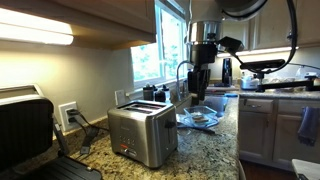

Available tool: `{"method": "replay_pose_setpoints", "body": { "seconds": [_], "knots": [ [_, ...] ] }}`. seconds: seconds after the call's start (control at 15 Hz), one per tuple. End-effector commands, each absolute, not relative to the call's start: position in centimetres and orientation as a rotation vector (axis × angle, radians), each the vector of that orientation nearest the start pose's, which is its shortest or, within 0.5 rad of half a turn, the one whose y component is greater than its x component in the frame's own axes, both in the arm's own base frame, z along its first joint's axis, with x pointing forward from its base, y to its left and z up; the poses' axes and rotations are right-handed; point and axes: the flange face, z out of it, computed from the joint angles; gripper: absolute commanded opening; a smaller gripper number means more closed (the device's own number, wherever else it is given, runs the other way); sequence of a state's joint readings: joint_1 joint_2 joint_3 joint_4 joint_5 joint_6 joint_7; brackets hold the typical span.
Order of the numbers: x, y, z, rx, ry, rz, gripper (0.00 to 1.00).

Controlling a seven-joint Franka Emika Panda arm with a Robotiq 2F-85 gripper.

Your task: Push down the toaster lever

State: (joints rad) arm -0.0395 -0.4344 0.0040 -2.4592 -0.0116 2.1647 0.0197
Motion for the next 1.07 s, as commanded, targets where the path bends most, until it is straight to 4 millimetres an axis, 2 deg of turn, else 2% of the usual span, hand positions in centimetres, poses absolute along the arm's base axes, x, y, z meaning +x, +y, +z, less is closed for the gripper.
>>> {"method": "replay_pose_setpoints", "body": {
  "seconds": [0.0,0.07,0.13,0.2,0.27,0.33,0.53,0.93,1.0],
  "knots": [
    [42.8,-1.3,46.8,-3.116,0.098,-0.255,0.27],
    [42.8,-1.3,46.8,-3.114,0.101,-0.256,0.56],
    [42.8,-1.2,46.8,-3.112,0.103,-0.256,0.66],
    [46.2,-0.7,45.0,-3.111,0.085,-0.231,0.68],
    [46.3,-0.6,45.2,-3.115,0.073,-0.235,0.73],
    [43.7,-1.2,46.3,-3.13,0.08,-0.24,0.55],
    [46.0,-0.9,44.9,-3.131,0.066,-0.21,0.73],
    [46.6,-0.9,44.8,-3.131,0.066,-0.207,0.73],
    [46.6,-0.9,44.8,-3.131,0.066,-0.208,0.93]
  ]
}}
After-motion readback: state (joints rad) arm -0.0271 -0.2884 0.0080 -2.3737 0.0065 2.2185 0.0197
